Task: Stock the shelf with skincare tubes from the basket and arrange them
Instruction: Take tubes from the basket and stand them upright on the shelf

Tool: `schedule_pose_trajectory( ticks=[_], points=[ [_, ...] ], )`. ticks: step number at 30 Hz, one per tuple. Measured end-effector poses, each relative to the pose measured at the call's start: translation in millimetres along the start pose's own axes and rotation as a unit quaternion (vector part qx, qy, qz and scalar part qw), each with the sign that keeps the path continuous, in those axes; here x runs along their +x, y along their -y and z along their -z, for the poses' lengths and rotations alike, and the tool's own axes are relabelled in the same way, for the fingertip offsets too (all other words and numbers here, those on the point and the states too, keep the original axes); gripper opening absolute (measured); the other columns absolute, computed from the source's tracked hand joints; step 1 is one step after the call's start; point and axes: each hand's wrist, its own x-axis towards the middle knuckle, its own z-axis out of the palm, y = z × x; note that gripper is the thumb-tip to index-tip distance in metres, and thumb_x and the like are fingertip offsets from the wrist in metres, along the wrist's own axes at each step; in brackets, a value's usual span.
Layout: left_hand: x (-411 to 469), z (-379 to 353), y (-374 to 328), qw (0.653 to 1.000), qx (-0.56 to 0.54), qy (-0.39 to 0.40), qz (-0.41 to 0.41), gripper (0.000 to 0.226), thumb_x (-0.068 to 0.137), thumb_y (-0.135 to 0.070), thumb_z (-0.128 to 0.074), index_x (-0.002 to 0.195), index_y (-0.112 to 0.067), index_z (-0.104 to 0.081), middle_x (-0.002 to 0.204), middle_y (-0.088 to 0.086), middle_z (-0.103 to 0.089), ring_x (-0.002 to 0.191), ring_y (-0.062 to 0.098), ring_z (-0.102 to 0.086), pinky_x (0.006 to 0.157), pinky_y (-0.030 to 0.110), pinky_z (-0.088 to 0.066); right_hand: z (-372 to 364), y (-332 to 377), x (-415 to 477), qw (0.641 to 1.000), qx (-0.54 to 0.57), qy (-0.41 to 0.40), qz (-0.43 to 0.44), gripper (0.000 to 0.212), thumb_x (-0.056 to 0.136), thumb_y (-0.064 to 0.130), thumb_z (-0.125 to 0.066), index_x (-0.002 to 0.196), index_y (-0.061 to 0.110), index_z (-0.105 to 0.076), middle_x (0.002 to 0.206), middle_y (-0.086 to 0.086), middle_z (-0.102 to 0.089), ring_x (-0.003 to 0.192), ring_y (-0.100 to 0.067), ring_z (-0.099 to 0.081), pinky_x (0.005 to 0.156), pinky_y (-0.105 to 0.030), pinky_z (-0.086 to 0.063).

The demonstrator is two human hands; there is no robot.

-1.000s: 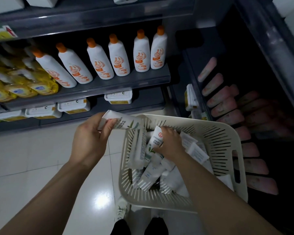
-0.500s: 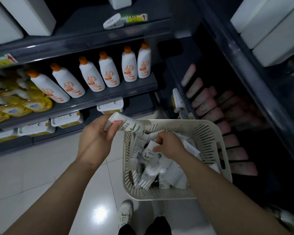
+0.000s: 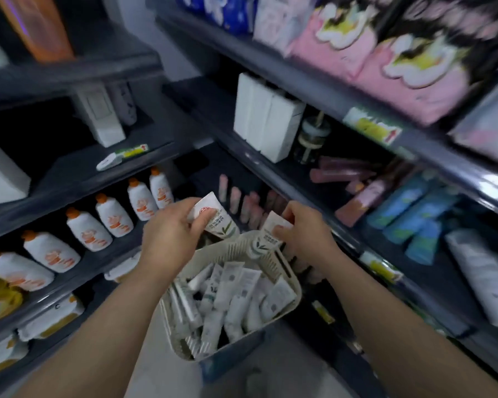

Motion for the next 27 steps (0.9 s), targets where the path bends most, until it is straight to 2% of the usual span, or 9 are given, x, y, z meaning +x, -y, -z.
schedule_pose_trajectory(
  ticks=[4, 7, 12, 16, 20, 24, 27],
  points=[
    [10.2, 6.2, -65.4, 0.998, 0.0, 0.03, -0.061, 0.027, 0.09, -0.044, -0.055, 0.108, -0.026, -0.067, 0.093, -0.001, -0.071, 0.083, 0.018, -0.06, 0.067, 0.034, -0.044, 73.5, -1.6, -40.0, 0.997, -0.001, -0.08, -0.003, 0.024, 0.081, 0.019, -0.067, 0.073, 0.017, -0.044, 0.063, 0.007, -0.048, 0.057, -0.009, -0.045, 0.049, -0.027, -0.031],
    [14.9, 8.8, -120.3, 0.992, 0.018, 0.053, -0.116, 0.028, 0.09, -0.046, -0.052, 0.103, -0.025, -0.066, 0.093, -0.002, -0.07, 0.089, 0.024, -0.062, 0.071, 0.035, -0.044, 126.0, -11.8, -71.6, 0.991, -0.016, -0.129, -0.01, 0.023, 0.079, 0.021, -0.067, 0.072, 0.02, -0.045, 0.068, 0.006, -0.052, 0.064, -0.015, -0.05, 0.052, -0.031, -0.035],
    [3.2, 9.3, -210.2, 0.969, 0.017, 0.072, -0.234, 0.025, 0.089, -0.043, -0.055, 0.097, -0.023, -0.067, 0.083, -0.001, -0.07, 0.077, 0.023, -0.063, 0.063, 0.034, -0.044, 214.5, -33.0, -130.1, 0.981, -0.021, -0.193, -0.023, 0.014, 0.08, 0.02, -0.067, 0.079, 0.021, -0.053, 0.076, 0.008, -0.058, 0.07, -0.015, -0.055, 0.058, -0.032, -0.044],
    [-12.7, -2.2, -283.5, 0.948, -0.013, 0.107, -0.3, 0.02, 0.088, -0.044, -0.058, 0.089, -0.025, -0.064, 0.073, -0.007, -0.062, 0.073, 0.02, -0.058, 0.061, 0.033, -0.041, 282.0, -54.2, -182.2, 0.974, -0.051, -0.219, -0.013, 0.013, 0.08, 0.021, -0.067, 0.081, 0.026, -0.056, 0.079, 0.011, -0.058, 0.075, -0.014, -0.054, 0.065, -0.031, -0.044],
    [-35.5, -25.6, -361.2, 0.918, -0.041, 0.096, -0.383, 0.038, 0.083, -0.054, -0.052, 0.085, -0.017, -0.063, 0.073, 0.0, -0.063, 0.072, 0.026, -0.059, 0.058, 0.033, -0.038, 346.9, -80.2, -237.5, 0.961, -0.084, -0.265, -0.015, 0.011, 0.079, 0.02, -0.068, 0.083, 0.016, -0.059, 0.081, 0.004, -0.062, 0.075, -0.017, -0.055, 0.066, -0.033, -0.044],
    [-61.0, -49.4, -435.6, 0.91, -0.056, 0.109, -0.397, 0.037, 0.087, -0.049, -0.058, 0.103, -0.017, -0.067, 0.091, 0.003, -0.069, 0.088, 0.026, -0.062, 0.068, 0.036, -0.044, 409.8, -109.4, -282.3, 0.945, -0.093, -0.313, -0.02, 0.014, 0.076, 0.017, -0.072, 0.087, 0.015, -0.063, 0.085, 0.004, -0.065, 0.079, -0.017, -0.059, 0.071, -0.033, -0.047],
    [-78.8, -69.5, -489.6, 0.899, -0.058, 0.094, -0.424, 0.049, 0.079, -0.059, -0.05, 0.096, -0.017, -0.067, 0.088, 0.005, -0.068, 0.089, 0.028, -0.061, 0.067, 0.035, -0.042, 455.2, -135.3, -310.3, 0.936, -0.081, -0.341, -0.026, 0.012, 0.079, 0.018, -0.07, 0.085, 0.02, -0.06, 0.087, 0.004, -0.065, 0.076, -0.016, -0.061, 0.066, -0.032, -0.049]
  ],
)
